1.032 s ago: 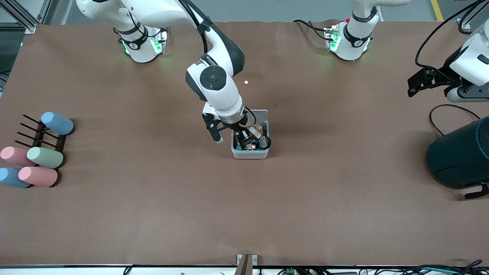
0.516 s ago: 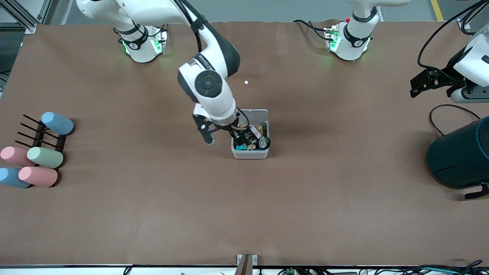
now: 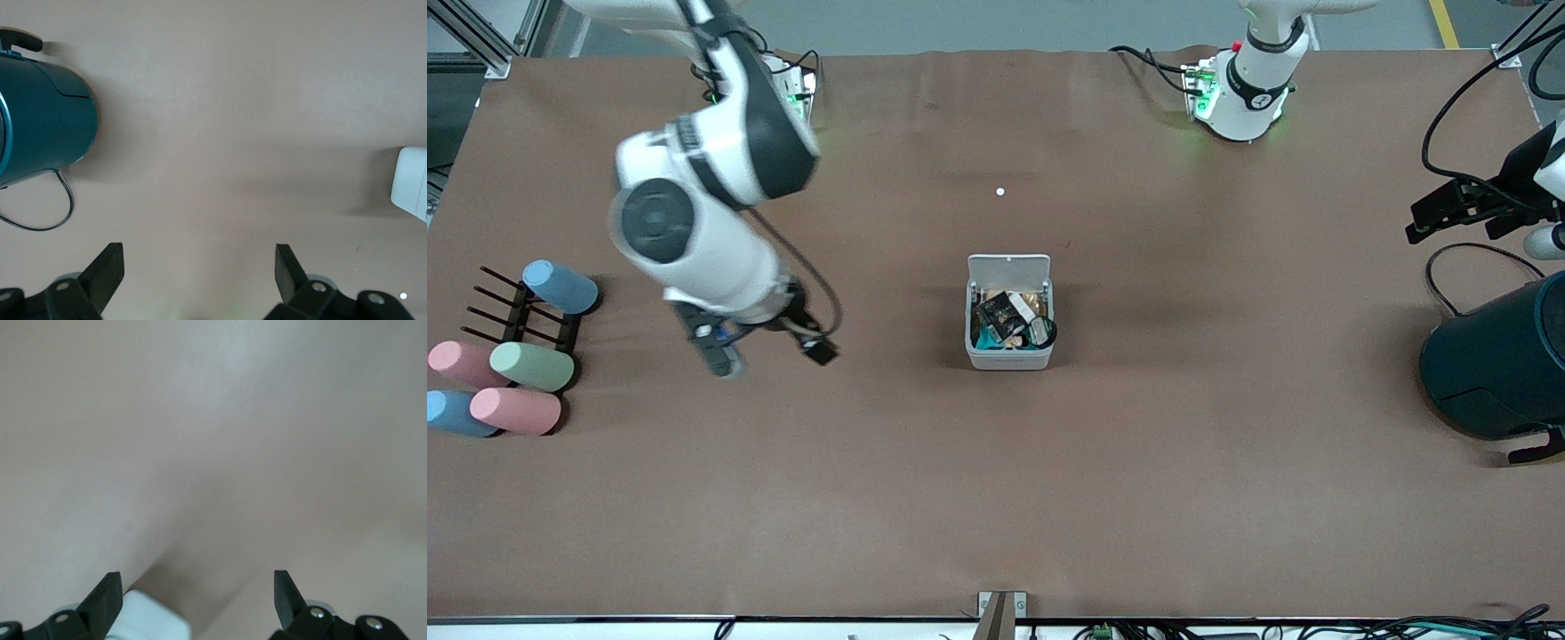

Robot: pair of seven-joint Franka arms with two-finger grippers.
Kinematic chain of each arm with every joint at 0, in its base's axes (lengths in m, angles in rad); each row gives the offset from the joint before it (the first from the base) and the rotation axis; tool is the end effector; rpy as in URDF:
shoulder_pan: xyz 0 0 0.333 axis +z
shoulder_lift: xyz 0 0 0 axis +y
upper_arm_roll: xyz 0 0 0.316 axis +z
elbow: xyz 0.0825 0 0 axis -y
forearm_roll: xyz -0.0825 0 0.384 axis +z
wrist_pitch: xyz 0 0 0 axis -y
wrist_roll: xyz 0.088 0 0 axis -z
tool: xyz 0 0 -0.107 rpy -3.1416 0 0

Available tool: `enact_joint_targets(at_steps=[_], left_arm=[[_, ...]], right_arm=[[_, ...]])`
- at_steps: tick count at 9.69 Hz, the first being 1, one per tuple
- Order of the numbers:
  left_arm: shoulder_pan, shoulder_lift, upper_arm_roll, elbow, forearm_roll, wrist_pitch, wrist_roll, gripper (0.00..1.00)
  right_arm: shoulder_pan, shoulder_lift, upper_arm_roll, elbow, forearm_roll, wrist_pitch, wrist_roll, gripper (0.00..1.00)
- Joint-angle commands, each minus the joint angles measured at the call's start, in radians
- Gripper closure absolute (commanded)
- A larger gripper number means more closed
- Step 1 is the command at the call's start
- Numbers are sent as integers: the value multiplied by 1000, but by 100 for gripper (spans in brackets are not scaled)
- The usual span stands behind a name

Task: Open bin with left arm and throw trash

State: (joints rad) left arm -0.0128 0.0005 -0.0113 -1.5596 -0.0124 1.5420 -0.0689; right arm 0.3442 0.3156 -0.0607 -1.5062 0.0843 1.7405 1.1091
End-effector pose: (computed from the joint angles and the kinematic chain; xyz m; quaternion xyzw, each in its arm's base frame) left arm 0.5516 -0.0147 0.6270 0.9997 0.0223 -0.0093 0.0058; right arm 0.6186 0.1931 0.4790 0.9117 -0.4077 -0.0513 0.0015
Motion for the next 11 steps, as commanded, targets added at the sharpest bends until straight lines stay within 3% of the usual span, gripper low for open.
enact_joint_targets(at_steps=[1,4,7,11], left_arm=[[-7,3,-7,16,15,-3,-2,0],[-16,-7,-45,16,23,-6,-14,0],[-10,-4,-45,19,23,-5,-2,0],[-15,7,-45,33,23,-5,-6,0]], right_arm=[[-178,-145,21,-68,-9,-97,-316,0],[-303,-287,19,-74,-21,-207,-674,0],[-315,-326,24,-49,-124,-364,-1106,0],[-329,-314,19,56,-110,-387,-1169,0]])
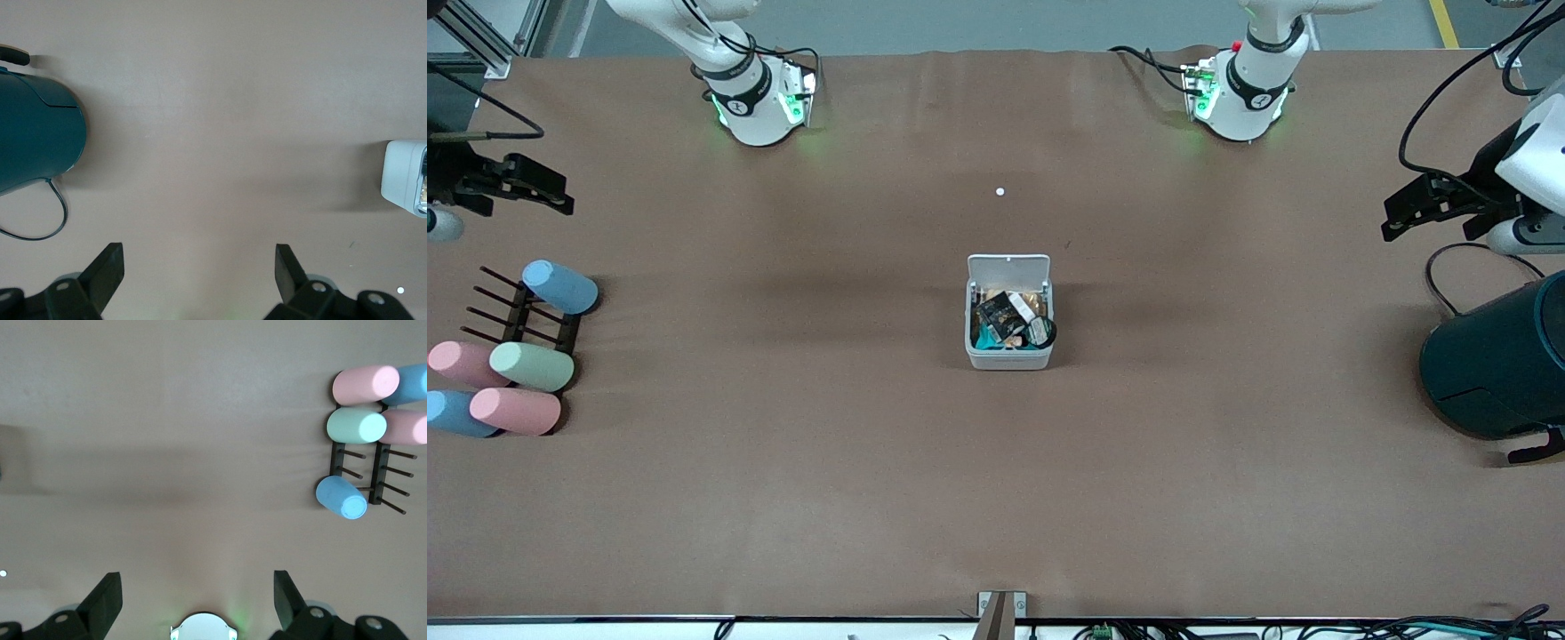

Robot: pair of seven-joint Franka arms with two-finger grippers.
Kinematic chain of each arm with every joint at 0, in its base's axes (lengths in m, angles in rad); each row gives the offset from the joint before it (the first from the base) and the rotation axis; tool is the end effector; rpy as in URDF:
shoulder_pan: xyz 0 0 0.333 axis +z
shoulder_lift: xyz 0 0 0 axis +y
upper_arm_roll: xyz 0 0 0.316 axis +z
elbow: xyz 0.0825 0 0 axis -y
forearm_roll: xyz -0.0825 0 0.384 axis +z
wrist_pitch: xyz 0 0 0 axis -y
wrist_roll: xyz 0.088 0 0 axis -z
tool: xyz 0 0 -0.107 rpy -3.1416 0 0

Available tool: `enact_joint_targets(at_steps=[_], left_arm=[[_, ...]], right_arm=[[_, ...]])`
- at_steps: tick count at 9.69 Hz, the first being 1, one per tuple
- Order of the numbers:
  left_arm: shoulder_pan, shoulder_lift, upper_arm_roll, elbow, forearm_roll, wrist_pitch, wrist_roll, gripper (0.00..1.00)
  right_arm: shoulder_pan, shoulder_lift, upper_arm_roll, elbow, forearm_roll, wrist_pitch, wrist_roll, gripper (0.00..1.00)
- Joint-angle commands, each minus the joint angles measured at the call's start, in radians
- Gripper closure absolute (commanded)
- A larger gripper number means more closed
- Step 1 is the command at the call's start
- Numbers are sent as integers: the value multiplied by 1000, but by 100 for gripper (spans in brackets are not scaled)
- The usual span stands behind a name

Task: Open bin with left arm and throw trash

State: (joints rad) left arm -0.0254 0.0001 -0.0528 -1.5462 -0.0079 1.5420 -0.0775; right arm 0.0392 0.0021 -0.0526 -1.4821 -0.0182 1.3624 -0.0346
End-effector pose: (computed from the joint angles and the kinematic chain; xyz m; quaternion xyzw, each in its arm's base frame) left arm 0.5502 -0.0440 0.6335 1.0000 -0.0005 -0.0025 0.0038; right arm 0.5329 -0.0093 0.6474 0.9981 0.0092 -0.0611 0.0076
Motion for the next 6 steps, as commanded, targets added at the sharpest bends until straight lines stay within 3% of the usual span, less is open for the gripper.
enact_joint_targets(at_steps=[1,6], left_arm=[[-1,8,-4,18,19,-6,4,0],[5,8,-4,18,19,-5,15,0]], right_arm=[[-31,-1,11,32,3,-8,-27,0],[-45,-1,14,34,21,21,-30,0]])
